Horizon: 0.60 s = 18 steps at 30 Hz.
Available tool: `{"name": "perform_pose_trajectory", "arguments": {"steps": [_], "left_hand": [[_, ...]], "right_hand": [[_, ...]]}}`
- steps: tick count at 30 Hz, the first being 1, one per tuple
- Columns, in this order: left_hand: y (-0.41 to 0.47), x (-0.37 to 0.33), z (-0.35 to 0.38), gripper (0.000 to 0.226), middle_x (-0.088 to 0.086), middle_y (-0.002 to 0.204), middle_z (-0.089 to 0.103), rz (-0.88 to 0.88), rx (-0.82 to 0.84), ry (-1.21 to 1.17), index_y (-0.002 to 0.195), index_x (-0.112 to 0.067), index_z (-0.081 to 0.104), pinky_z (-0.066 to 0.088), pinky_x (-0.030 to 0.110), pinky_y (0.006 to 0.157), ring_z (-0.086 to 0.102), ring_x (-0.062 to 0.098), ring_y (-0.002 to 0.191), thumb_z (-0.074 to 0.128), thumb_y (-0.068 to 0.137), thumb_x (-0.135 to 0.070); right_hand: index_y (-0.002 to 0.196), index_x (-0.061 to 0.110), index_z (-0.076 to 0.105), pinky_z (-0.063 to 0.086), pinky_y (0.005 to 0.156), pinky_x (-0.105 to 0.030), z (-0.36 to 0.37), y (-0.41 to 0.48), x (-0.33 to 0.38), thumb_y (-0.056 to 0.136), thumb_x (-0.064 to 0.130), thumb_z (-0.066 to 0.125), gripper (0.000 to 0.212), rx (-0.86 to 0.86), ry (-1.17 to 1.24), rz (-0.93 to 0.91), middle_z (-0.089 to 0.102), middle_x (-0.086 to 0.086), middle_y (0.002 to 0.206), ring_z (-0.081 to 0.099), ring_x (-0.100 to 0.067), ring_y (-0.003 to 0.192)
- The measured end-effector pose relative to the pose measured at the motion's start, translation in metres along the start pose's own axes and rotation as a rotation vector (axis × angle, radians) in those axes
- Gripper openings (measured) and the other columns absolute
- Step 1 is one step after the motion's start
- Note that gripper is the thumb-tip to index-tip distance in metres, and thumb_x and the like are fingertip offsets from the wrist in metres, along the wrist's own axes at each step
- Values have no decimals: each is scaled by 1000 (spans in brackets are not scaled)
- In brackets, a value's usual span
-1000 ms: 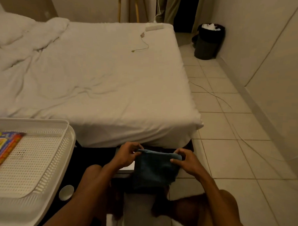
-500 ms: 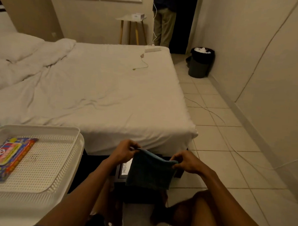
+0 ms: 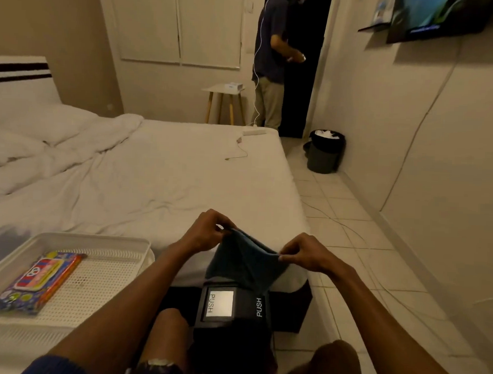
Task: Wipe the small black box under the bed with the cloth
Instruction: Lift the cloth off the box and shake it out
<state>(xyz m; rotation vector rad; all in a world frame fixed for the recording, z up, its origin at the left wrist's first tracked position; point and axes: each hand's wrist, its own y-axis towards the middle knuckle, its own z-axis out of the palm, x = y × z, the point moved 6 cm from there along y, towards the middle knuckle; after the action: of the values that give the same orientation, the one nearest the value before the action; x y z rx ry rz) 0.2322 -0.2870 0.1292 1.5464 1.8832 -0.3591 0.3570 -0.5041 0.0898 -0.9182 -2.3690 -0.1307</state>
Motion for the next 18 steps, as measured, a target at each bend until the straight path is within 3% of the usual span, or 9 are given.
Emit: {"name": "perform_pose_trajectory", "arguments": {"steps": [2,5,11,15,18], "left_hand": [[-2,-10,-14,17,7,95,76,28,-12,16,100,-10,78,56,31,86,66,14,89,69,87,-4],[-7,-23,-33,18,6,98,76,52,-17,44,102,-10,77,55,31,88,67,17,93,68,87,-4],[-18,-40,-54,21,6,105,73,60,-9,153,106,-9,75,51,27,86,62,15,96,64,90,-2],[-20,-47,-59,24,6,109,71,56,46,238,107,-12,74,57,39,90,66,20,96,60,91,-1],[-20,-54,-63,23,5,109,71,88,67,288,107,-13,75,58,38,87,67,19,95,60,91,-5]], "right_hand": [[98,21,80,58,85,-28,-12,-4,14,87,21,74,12,-19,-21,-19,77,3,95,69,-9,90],[99,18,79,57,85,-26,-30,-12,35,86,14,75,14,-33,-39,-45,77,1,96,70,-10,90],[96,14,79,50,68,-14,-57,-29,63,83,11,77,13,-47,-91,-78,72,6,84,67,-5,77],[93,15,79,56,77,-26,-69,-34,72,80,12,80,14,-4,-142,-78,71,5,83,64,-7,76],[94,16,79,55,75,-27,-75,-33,74,78,12,82,17,17,-184,-74,71,3,82,62,-8,75]]}}
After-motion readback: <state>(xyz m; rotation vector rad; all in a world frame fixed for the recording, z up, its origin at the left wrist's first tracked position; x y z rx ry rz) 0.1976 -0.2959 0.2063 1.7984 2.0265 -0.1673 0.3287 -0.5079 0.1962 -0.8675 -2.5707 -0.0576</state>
